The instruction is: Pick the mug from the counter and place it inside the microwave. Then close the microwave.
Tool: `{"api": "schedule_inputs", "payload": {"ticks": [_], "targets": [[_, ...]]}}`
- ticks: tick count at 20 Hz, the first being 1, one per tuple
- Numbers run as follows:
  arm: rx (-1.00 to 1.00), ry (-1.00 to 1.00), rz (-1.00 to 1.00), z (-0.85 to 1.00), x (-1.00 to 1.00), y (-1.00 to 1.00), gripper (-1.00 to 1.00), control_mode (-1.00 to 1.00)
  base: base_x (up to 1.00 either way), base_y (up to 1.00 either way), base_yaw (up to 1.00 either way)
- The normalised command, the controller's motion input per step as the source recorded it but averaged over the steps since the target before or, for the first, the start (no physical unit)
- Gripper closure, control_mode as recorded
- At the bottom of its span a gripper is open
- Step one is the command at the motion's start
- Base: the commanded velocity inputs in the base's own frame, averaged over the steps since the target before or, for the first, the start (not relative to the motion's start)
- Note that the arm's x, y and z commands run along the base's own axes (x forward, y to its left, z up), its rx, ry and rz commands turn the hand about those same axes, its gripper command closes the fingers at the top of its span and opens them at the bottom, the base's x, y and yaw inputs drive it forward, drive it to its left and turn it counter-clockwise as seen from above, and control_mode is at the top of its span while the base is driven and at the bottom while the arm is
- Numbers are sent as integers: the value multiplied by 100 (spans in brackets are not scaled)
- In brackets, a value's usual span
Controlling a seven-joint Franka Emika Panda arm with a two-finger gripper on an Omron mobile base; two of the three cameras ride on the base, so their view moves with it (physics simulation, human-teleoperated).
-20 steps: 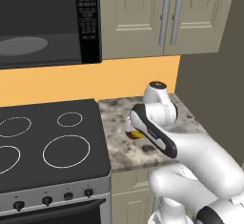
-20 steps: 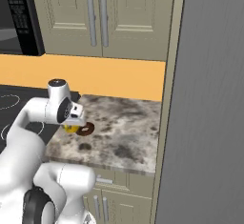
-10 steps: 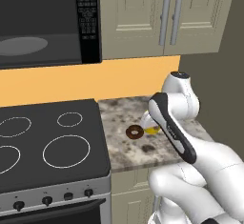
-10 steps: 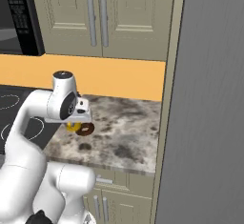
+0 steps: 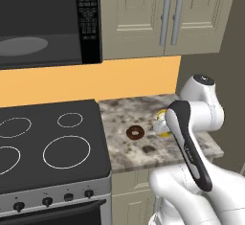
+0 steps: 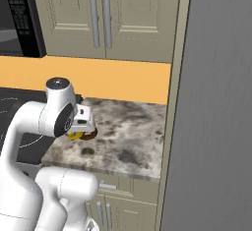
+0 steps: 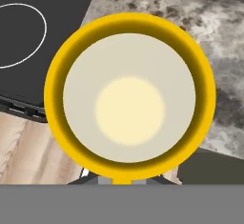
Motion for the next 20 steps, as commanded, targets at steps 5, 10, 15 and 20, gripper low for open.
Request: {"api": "schedule_inputs", "payload": {"ticks": [5,10,15,20], "targets": [[0,-4,-7,35,-5,-25,100,-100,0,0,0],[0,0,-3,7,-2,0,100,-100,0,0,0],[0,0,0,0,0,0,100,-100,0,0,0],[0,0,0,0,0,0,100,100,-47,20,0]]}}
